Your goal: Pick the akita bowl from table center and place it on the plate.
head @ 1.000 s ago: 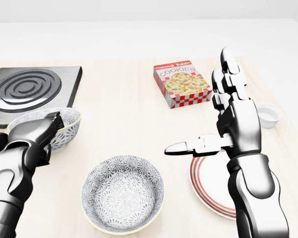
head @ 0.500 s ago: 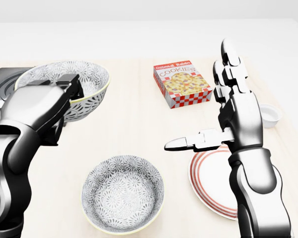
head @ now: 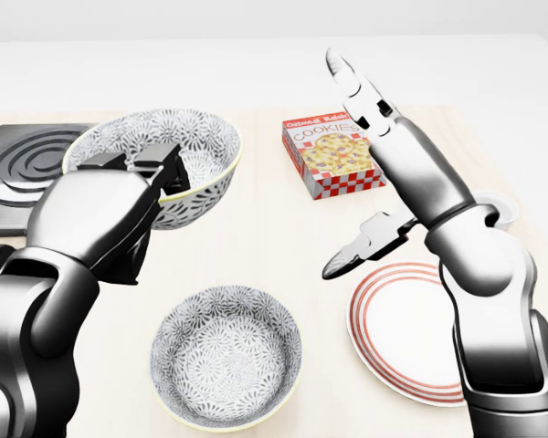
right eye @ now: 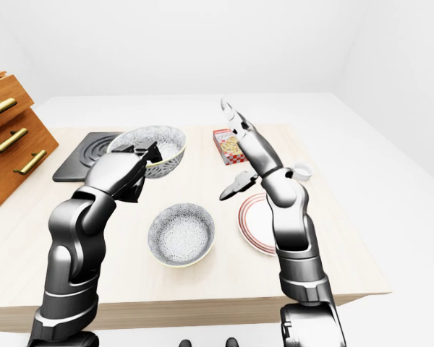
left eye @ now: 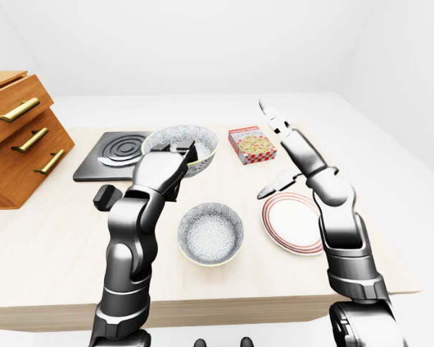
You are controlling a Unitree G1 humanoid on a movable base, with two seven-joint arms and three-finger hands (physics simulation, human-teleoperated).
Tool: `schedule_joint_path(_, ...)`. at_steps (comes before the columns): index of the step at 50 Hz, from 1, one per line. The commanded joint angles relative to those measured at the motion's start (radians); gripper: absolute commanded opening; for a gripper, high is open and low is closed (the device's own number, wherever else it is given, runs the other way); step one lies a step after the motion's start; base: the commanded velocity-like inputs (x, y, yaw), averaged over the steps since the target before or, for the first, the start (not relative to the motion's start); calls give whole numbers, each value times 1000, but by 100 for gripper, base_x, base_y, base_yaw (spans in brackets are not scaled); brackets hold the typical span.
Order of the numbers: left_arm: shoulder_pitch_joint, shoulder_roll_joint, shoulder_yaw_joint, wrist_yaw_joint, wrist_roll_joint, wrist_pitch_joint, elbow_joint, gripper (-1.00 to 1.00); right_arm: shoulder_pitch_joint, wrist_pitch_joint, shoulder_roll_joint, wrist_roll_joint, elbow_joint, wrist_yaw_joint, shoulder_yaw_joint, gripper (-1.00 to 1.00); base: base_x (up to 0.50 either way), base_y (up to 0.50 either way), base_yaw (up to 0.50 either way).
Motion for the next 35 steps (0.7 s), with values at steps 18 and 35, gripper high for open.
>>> schedule_joint_path(18, 27, -93, -86, 0, 34, -36, -75, -100, -163, 0, 60, -221, 210, 148, 46, 100, 0, 0, 0)
schedule_joint_path(35, 26, -132, -112, 0, 53, -49, -112, -100, -223, 0, 93, -226, 343, 106, 66, 100, 0, 0, 0)
